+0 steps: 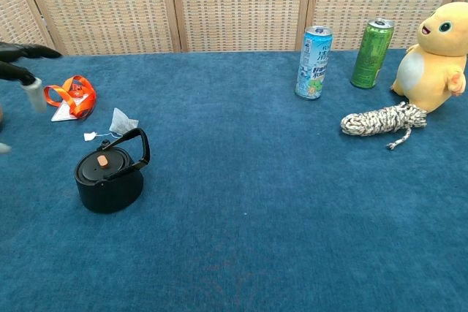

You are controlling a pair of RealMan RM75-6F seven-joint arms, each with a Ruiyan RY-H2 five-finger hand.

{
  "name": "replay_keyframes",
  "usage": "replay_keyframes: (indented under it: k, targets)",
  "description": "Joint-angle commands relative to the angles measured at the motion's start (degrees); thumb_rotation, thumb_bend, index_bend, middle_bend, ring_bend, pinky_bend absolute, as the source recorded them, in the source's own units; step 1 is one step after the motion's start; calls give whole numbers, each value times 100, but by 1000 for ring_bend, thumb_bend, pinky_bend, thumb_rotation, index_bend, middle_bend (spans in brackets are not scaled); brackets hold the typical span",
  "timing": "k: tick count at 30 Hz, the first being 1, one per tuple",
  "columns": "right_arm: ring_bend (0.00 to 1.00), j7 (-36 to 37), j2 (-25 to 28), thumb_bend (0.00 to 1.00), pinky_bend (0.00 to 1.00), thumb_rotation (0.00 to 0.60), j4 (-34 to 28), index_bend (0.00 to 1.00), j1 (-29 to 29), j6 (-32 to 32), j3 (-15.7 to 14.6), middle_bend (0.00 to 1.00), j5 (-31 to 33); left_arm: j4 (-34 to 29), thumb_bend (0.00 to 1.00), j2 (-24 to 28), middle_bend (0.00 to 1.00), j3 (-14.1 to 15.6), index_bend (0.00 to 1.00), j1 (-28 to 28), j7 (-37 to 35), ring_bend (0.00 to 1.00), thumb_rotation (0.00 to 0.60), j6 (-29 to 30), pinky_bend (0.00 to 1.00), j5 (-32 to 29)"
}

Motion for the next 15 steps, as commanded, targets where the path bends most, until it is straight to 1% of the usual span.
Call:
replay_keyframes:
  k: [1, 2, 5, 15]
  targets:
    - [0, 24, 5, 0, 0, 600, 10, 0, 21, -53, 9, 0, 44, 179, 308, -126, 0, -98, 414, -485, 228, 0, 600, -677, 0, -360]
    - [0, 47, 11, 0, 0, 600, 12, 0, 33, -89, 13, 0, 68, 182, 329, -133, 0, -90, 416, -582, 179, 0, 600, -831, 0, -404]
    - [0, 71, 19, 0, 0, 600, 22, 0, 52, -142, 22, 0, 112, 202, 363, -143, 0, -75, 429, -708, 153, 0, 600, -992, 0, -438]
    - [0, 60, 17, 0, 0, 600, 40, 0, 91, -234, 63, 0, 242, 419, 372, -528, 0, -4, 432, -1124, 627, 0, 600, -1459, 0, -753]
